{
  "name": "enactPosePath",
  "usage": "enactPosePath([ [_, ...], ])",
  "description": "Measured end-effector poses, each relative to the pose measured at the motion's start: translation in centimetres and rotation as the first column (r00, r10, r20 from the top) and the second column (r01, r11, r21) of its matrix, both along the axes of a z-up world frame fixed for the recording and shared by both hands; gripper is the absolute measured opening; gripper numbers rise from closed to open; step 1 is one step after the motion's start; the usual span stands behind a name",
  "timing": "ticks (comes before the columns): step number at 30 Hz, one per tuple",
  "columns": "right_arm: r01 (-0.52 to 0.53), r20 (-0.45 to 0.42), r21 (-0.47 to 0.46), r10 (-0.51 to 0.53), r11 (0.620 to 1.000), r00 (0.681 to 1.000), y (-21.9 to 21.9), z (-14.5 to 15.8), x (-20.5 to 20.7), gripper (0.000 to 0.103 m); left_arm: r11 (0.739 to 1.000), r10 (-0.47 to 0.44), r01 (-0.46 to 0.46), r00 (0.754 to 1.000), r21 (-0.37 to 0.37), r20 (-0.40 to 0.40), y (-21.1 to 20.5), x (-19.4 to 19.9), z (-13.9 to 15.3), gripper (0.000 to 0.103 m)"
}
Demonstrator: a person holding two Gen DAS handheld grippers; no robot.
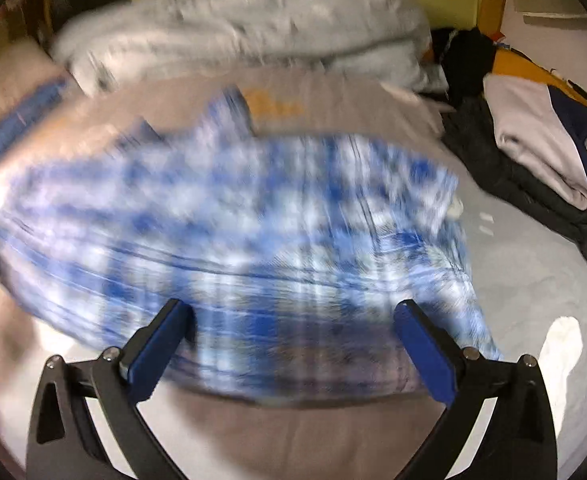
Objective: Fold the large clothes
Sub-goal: 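Open both tools and smooth the folded plaid shirt flat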
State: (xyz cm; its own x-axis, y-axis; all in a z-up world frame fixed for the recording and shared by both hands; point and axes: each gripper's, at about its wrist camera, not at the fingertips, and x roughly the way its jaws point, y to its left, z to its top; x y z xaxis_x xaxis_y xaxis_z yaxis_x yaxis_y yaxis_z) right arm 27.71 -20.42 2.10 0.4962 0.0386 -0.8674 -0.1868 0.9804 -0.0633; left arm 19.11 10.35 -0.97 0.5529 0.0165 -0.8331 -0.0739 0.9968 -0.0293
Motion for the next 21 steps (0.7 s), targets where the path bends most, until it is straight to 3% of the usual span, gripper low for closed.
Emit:
enactPosePath([
  [3, -0.004, -0.024, 0.03, 0.005, 1.0, 1.0, -0.3, -1.0, 0.1, 0.103, 1.0, 0.023, -0.024, 0.997, -0.016, -0.074, 0.5, 0.9, -2.2, 0.103],
  [5, -0.012, -0.027, 0.03, 0.012, 0.999, 1.0, -0.3, -0.7, 0.0, 0.103, 1.0, 0.022, -0.023, 0.997, -0.004, -0.068, 0.3, 0.9, -2.3, 0.103],
  [13, 0.037, 0.005, 0.077, -0.038, 0.996, 0.999, -1.6, 2.0, -2.3, 0.103, 0.999, 0.023, -0.022, 0.999, -0.039, 0.026, -0.1, -0.6, 1.0, 0.102],
  [21, 0.068, 0.05, 0.116, -0.074, 0.991, 0.996, -2.2, 4.3, -4.6, 0.103, 1.0, 0.005, -0.001, 0.988, -0.023, 0.156, -0.6, -1.7, 4.5, 0.102],
])
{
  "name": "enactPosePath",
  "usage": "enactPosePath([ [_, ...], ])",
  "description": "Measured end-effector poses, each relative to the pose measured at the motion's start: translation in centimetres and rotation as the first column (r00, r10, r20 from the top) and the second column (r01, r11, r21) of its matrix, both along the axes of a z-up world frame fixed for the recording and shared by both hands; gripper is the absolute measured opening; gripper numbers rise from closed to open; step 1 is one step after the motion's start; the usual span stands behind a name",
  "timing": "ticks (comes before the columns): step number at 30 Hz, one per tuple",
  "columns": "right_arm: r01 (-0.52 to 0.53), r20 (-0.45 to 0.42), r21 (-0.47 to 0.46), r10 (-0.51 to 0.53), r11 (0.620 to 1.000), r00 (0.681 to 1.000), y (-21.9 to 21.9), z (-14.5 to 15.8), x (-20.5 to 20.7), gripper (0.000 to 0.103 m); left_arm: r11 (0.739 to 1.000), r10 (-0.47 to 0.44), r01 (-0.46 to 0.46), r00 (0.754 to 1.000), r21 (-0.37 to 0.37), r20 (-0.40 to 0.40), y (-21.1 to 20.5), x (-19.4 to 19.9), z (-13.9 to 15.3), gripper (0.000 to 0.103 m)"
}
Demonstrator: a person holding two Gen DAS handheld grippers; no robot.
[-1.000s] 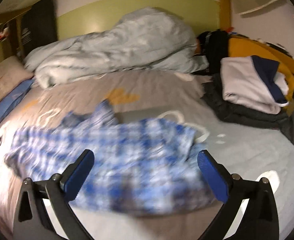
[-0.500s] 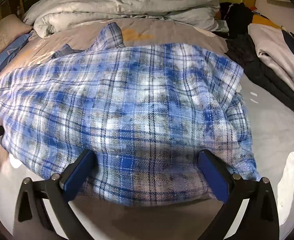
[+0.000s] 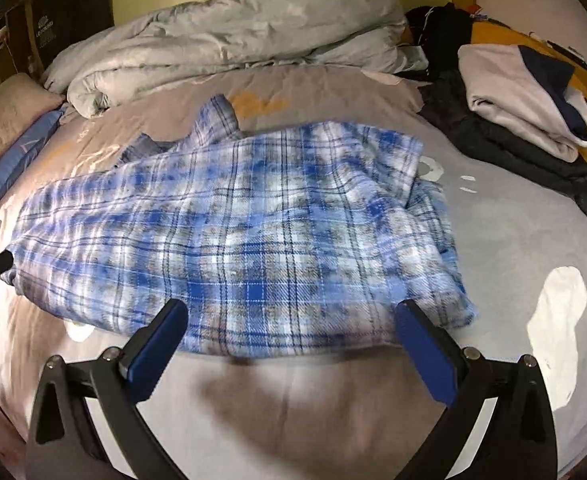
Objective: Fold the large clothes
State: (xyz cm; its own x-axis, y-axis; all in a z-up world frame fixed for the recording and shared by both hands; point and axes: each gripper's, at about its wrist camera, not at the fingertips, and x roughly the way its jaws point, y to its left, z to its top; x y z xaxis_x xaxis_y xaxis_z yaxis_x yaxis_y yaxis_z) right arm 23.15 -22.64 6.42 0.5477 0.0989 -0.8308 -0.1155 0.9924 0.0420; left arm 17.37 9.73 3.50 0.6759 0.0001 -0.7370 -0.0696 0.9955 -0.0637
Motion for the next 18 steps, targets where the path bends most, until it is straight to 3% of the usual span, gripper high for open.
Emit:
enactPosePath([
  [7, 0.027, 0.022, 0.02, -0.027, 0.999, 0.999, -0.8, 0.7, -1.9, 0.103, 1.0, 0.0, 0.0, 1.0, 0.007, 0.01, -0.3, -0.6, 0.0, 0.102],
  [10, 0.123, 0.054, 0.045, -0.126, 0.991, 0.991, -2.4, 1.3, -2.6, 0.103, 1.0, -0.003, 0.003, 1.0, 0.021, 0.017, -0.6, -0.9, -0.1, 0.102],
  [13, 0.23, 0.057, 0.163, -0.242, 0.96, 0.969, -5.7, 2.1, -3.3, 0.103, 1.0, 0.003, -0.003, 0.999, 0.014, 0.035, -0.5, -1.1, 0.2, 0.102],
  [18, 0.302, -0.027, 0.304, -0.309, 0.903, 0.951, -9.3, 0.9, -3.1, 0.103, 1.0, 0.009, -0.009, 0.999, -0.013, 0.036, -0.2, -1.0, 0.3, 0.102],
])
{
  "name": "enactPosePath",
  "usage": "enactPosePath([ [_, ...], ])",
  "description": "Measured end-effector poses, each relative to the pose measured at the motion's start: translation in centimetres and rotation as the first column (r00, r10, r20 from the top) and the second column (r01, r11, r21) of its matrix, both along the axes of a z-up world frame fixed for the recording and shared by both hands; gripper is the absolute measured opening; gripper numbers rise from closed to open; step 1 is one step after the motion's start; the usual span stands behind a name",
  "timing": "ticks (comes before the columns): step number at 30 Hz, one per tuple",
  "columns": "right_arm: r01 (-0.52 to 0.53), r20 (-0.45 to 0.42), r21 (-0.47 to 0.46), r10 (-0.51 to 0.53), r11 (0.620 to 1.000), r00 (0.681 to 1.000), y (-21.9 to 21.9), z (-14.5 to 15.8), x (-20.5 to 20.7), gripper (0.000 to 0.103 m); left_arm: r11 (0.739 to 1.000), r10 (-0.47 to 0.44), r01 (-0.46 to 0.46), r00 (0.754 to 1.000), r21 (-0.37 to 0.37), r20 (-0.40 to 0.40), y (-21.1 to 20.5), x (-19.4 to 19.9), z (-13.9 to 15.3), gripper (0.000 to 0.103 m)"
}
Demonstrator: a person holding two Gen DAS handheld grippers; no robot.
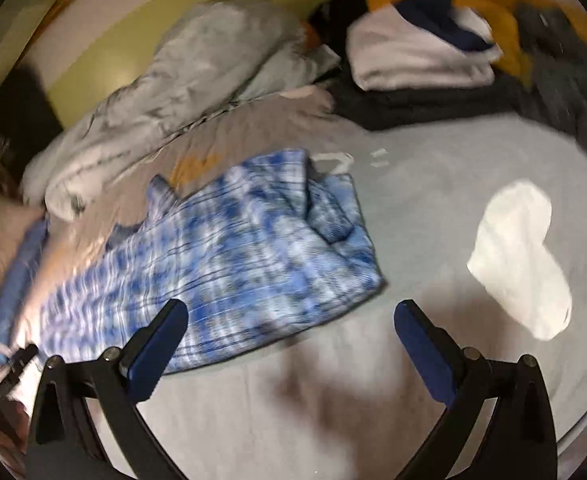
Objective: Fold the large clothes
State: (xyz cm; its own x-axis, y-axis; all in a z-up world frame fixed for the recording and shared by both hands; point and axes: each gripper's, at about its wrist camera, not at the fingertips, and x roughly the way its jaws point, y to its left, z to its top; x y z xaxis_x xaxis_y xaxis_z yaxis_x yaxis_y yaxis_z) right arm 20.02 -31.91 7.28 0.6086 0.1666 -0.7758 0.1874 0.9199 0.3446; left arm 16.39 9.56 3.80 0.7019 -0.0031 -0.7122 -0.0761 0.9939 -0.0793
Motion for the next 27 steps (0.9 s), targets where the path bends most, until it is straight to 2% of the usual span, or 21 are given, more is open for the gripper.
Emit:
enactPosePath([
  [2, -0.002, -0.03, 0.075, 0.005, 0.997, 1.0, -0.7, -1.2, 0.4, 0.103, 1.0, -0.001, 0.001, 1.0, -0.001, -0.005, 0.0, 0.1, -0.1, 0.102],
  [5, -0.012, -0.073, 0.226, 0.029, 0.974, 0.997, -1.0, -3.6, 1.6, 0.094, 1.0, -0.001, 0.001, 1.0, 0.003, -0.012, 0.0, 0.2, -0.5, 0.102],
  [6, 0.004, -0.08, 0.252, 0.017, 0.968, 0.997, -1.1, -4.4, 1.9, 0.093, 1.0, 0.001, -0.001, 1.0, 0.008, -0.015, 0.0, 0.3, -0.6, 0.103],
  [8, 0.027, -0.043, 0.249, -0.017, 0.968, 0.999, -1.0, -4.8, 2.4, 0.093, 1.0, 0.006, -0.006, 1.0, 0.019, -0.02, 0.0, 0.4, -0.9, 0.103],
  [11, 0.061, 0.006, 0.198, -0.063, 0.978, 0.998, -0.7, -4.7, 3.2, 0.092, 1.0, 0.013, -0.012, 1.0, 0.021, -0.027, 0.1, 0.6, -1.3, 0.102],
  [12, 0.084, 0.014, 0.175, -0.088, 0.981, 0.996, -0.7, -4.8, 3.4, 0.088, 1.0, 0.016, -0.015, 1.0, 0.021, -0.025, 0.2, 0.6, -1.3, 0.102],
  [13, 0.106, 0.019, 0.12, -0.109, 0.987, 0.994, -0.5, -4.8, 3.5, 0.072, 1.0, 0.022, -0.022, 1.0, 0.023, -0.021, 0.3, 0.6, -1.2, 0.102],
  [14, 0.113, 0.015, 0.078, -0.114, 0.991, 0.993, -0.5, -4.8, 3.7, 0.06, 0.999, 0.029, -0.029, 0.999, 0.025, -0.018, 0.5, 0.6, -1.1, 0.102],
  [16, 0.074, 0.026, 0.043, -0.076, 0.996, 0.997, -0.7, -4.8, 3.6, 0.023, 0.999, 0.047, -0.046, 0.999, 0.015, -0.009, 1.0, 0.5, -0.8, 0.103],
  [17, 0.064, 0.031, 0.063, -0.066, 0.996, 0.997, -0.8, -4.6, 3.5, 0.018, 0.999, 0.052, -0.052, 0.999, 0.004, -0.005, 1.3, 0.4, -0.6, 0.102],
  [18, 0.065, 0.038, 0.059, -0.068, 0.996, 0.997, -0.8, -4.1, 3.4, 0.015, 0.998, 0.059, -0.059, 0.998, -0.01, -0.001, 1.7, 0.4, -0.4, 0.102],
  [20, 0.049, 0.07, -0.01, -0.048, 0.999, 0.996, -0.1, -2.7, 3.3, 0.012, 0.997, 0.073, -0.073, 0.997, -0.029, 0.008, 2.3, 0.4, 0.0, 0.102],
  [21, 0.026, 0.097, -0.116, -0.015, 0.993, 0.995, 1.2, -1.5, 3.4, 0.012, 0.996, 0.079, -0.079, 0.997, -0.035, 0.012, 2.5, 0.4, 0.3, 0.102],
  [22, -0.004, 0.119, -0.237, 0.033, 0.972, 0.992, 3.0, -0.4, 3.4, 0.012, 0.996, 0.084, -0.083, 0.996, -0.038, 0.016, 2.7, 0.4, 0.5, 0.103],
  [24, -0.038, 0.151, -0.38, 0.103, 0.924, 0.983, 5.7, 1.2, 3.4, 0.011, 0.995, 0.097, -0.096, 0.995, -0.022, 0.009, 3.0, 0.4, 0.8, 0.102],
  [27, -0.075, 0.203, -0.445, 0.182, 0.892, 0.962, 8.8, 3.3, 3.0, 0.011, 0.994, 0.105, -0.105, 0.994, -0.006, 0.017, 3.4, 0.2, 1.0, 0.102],
])
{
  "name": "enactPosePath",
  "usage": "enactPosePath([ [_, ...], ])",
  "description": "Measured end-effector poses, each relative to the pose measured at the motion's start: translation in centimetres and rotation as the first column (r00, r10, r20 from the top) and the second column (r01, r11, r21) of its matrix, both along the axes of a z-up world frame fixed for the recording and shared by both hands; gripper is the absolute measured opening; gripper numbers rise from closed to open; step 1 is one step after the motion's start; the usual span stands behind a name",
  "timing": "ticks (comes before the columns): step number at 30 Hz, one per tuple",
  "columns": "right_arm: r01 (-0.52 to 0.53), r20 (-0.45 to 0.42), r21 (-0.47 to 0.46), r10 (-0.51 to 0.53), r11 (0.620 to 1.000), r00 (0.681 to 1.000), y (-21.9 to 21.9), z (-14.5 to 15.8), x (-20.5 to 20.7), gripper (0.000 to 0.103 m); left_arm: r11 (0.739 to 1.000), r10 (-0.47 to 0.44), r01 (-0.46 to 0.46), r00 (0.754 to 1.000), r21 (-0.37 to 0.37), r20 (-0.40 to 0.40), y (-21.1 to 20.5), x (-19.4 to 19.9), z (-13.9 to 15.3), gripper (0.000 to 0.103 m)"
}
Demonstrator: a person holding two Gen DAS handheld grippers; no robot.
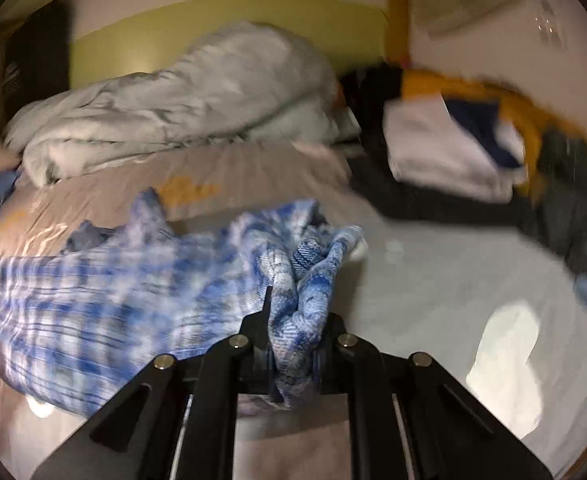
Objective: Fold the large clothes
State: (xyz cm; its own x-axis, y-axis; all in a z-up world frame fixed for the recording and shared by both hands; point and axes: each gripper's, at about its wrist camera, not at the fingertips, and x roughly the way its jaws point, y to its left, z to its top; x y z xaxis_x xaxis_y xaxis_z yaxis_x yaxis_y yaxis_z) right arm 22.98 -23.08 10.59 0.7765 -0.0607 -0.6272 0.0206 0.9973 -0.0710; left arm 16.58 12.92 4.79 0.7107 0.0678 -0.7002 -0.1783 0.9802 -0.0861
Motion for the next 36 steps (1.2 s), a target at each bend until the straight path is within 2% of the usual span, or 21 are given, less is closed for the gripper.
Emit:
enactPosePath([
  [2, -0.054, 0.026, -0.015, 0.054, 0.998, 0.998, 1.9, 0.9, -0.3, 0.011, 1.0, 0.011, -0.01, 1.0, -0.009, 0.003, 0.3, -0.1, 0.2, 0.102],
  [5, -0.153, 0.012, -0.015, 0.153, 0.988, 0.988, 5.8, 0.8, -0.6, 0.011, 0.999, 0.011, -0.011, 1.0, -0.033, 0.014, 0.6, -0.3, 0.6, 0.102],
  [11, -0.28, -0.065, -0.017, 0.278, 0.96, 0.958, 11.7, -3.8, -1.5, 0.011, 0.999, -0.002, 0.003, 0.999, -0.037, 0.032, 0.7, -0.6, 1.4, 0.102],
  [14, -0.305, -0.097, 0.0, 0.304, 0.952, 0.948, 12.7, -5.9, -2.4, 0.012, 0.999, -0.005, 0.007, 0.999, -0.053, 0.034, 0.9, -0.7, 1.6, 0.102],
  [17, -0.315, -0.093, 0.011, 0.315, 0.949, 0.945, 12.5, -6.6, -2.7, 0.014, 0.997, -0.009, 0.011, 1.0, -0.072, 0.027, 1.1, -0.6, 1.5, 0.102],
  [20, -0.35, -0.101, 0.109, 0.361, 0.93, 0.927, 11.7, -6.2, -2.5, 0.02, 0.997, -0.009, 0.01, 1.0, -0.076, 0.02, 1.1, -0.4, 1.3, 0.102],
  [22, -0.41, -0.092, 0.225, 0.438, 0.884, 0.894, 10.7, -5.3, -2.6, 0.038, 0.997, -0.007, 0.009, 1.0, -0.073, 0.017, 1.1, -0.3, 1.2, 0.102],
  [23, -0.437, -0.071, 0.287, 0.474, 0.853, 0.878, 10.1, -4.7, -2.8, 0.039, 0.997, -0.007, 0.008, 1.0, -0.072, 0.018, 1.1, -0.4, 1.2, 0.102],
  [25, -0.459, -0.037, 0.297, 0.491, 0.837, 0.871, 9.7, -3.6, -3.0, 0.041, 0.998, -0.004, 0.005, 1.0, -0.07, 0.018, 1.0, -0.4, 1.2, 0.102],
  [26, -0.462, -0.022, 0.281, 0.487, 0.841, 0.873, 9.8, -3.2, -3.2, 0.043, 0.998, -0.004, 0.005, 1.0, -0.069, 0.019, 1.1, -0.4, 1.1, 0.102],
  [27, -0.449, 0.004, 0.247, 0.462, 0.859, 0.887, 9.7, -2.5, -3.4, 0.054, 0.998, -0.004, 0.005, 1.0, -0.07, 0.019, 1.1, -0.4, 1.1, 0.102],
  [28, -0.422, 0.032, 0.224, 0.426, 0.879, 0.904, 9.4, -1.9, -3.5, 0.07, 0.998, -0.005, 0.006, 1.0, -0.07, 0.018, 1.1, -0.4, 1.0, 0.102],
  [29, -0.382, 0.062, 0.22, 0.378, 0.897, 0.924, 8.8, -1.1, -3.4, 0.074, 0.998, -0.007, 0.008, 1.0, -0.068, 0.017, 1.1, -0.4, 1.0, 0.102],
  [31, -0.306, 0.051, 0.25, 0.303, 0.919, 0.952, 7.8, -0.5, -2.2, 0.073, 0.998, -0.011, 0.012, 1.0, -0.064, 0.014, 1.0, -0.3, 0.8, 0.102],
  [32, -0.279, 0.034, 0.257, 0.28, 0.925, 0.959, 7.6, -0.5, -1.4, 0.07, 0.998, -0.013, 0.013, 1.0, -0.062, 0.011, 0.9, -0.2, 0.8, 0.102],
  [33, -0.238, 0.001, 0.261, 0.246, 0.936, 0.969, 7.3, -0.6, -0.2, 0.05, 0.998, -0.015, 0.016, 1.0, -0.06, 0.008, 0.8, -0.2, 0.6, 0.102],
  [34, -0.203, -0.035, 0.257, 0.219, 0.945, 0.975, 7.0, -0.9, 1.0, 0.037, 0.998, -0.018, 0.019, 1.0, -0.057, 0.005, 0.8, -0.1, 0.5, 0.102],
  [36, -0.199, -0.06, 0.286, 0.225, 0.937, 0.973, 6.7, -1.4, 2.8, 0.029, 0.998, -0.022, 0.022, 1.0, -0.052, 0.001, 0.6, -0.1, 0.3, 0.102],
])
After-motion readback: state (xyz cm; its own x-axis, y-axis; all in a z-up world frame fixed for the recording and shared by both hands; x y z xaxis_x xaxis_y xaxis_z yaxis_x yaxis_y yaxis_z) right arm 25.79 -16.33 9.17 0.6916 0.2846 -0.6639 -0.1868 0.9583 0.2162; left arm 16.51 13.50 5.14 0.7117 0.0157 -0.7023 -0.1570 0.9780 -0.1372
